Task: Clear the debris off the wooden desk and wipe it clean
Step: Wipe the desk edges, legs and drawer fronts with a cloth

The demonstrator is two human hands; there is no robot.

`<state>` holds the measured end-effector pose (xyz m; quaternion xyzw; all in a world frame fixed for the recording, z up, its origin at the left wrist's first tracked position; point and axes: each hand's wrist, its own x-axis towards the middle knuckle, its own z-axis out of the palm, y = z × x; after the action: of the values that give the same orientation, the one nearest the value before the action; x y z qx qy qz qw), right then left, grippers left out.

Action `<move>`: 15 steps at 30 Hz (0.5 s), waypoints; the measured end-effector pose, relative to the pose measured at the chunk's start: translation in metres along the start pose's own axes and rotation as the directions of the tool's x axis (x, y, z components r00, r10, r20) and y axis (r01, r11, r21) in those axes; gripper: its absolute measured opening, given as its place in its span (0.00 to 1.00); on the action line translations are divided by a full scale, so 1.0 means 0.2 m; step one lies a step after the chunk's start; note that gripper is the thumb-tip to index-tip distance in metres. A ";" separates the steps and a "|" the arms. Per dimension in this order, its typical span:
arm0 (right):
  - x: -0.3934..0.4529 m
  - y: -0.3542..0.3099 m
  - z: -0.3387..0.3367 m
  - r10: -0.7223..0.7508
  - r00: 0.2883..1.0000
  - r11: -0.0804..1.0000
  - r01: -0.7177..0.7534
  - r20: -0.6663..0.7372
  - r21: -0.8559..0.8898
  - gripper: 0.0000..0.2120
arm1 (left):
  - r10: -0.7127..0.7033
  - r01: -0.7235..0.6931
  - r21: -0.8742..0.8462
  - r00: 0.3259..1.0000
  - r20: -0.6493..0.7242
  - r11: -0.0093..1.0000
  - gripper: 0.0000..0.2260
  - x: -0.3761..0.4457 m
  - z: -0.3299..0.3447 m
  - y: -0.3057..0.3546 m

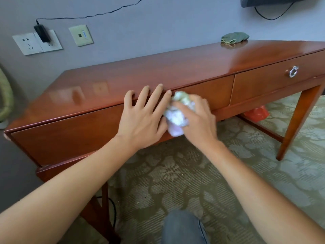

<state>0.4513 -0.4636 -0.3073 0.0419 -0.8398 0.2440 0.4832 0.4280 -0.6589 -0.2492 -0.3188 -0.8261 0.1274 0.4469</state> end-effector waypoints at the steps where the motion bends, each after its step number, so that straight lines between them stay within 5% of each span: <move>1: 0.07 0.06 -0.03 0.157 0.983 0.987 -0.152 -0.093 0.056 0.15 | 0.000 0.000 0.033 1.000 0.023 0.999 0.29 0.01 0.02 0.03; 3: 0.18 0.12 -0.04 0.451 0.841 0.892 -0.407 -0.299 0.198 0.17 | -0.016 0.015 0.069 1.000 0.026 0.998 0.30 0.01 0.06 0.06; 4: 0.18 0.11 -0.02 0.479 0.813 0.877 -0.433 -0.331 0.207 0.19 | -0.026 0.025 0.076 1.000 0.013 0.997 0.30 0.01 0.07 0.07; 7: 0.05 0.03 0.04 0.150 0.973 0.989 -0.150 -0.174 0.014 0.22 | -0.035 0.039 0.099 0.999 -0.042 0.994 0.29 0.02 0.10 0.08; 9: 0.00 0.09 0.02 -0.069 0.995 0.987 0.058 -0.070 -0.148 0.21 | -0.026 0.038 0.119 0.994 -0.107 0.992 0.27 0.03 0.12 0.07; 11: 0.08 0.17 -0.02 0.109 0.977 0.987 -0.128 -0.185 -0.094 0.17 | -0.026 0.046 0.130 0.988 -0.155 0.991 0.26 0.03 0.14 0.07; 13: 0.16 0.17 -0.03 0.436 0.845 0.899 -0.421 -0.311 0.118 0.13 | -0.029 0.053 0.119 0.981 -0.194 0.991 0.26 0.04 0.15 0.08; 15: 0.12 0.08 0.03 0.391 0.860 0.919 -0.386 -0.327 0.083 0.15 | -0.036 0.059 0.101 0.975 -0.217 0.993 0.25 0.04 0.15 0.09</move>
<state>0.4288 -0.4478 -0.2952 -0.1670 -0.7339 0.3458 0.5603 0.4066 -0.6376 -0.2700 -0.2865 -0.7724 0.1252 0.5529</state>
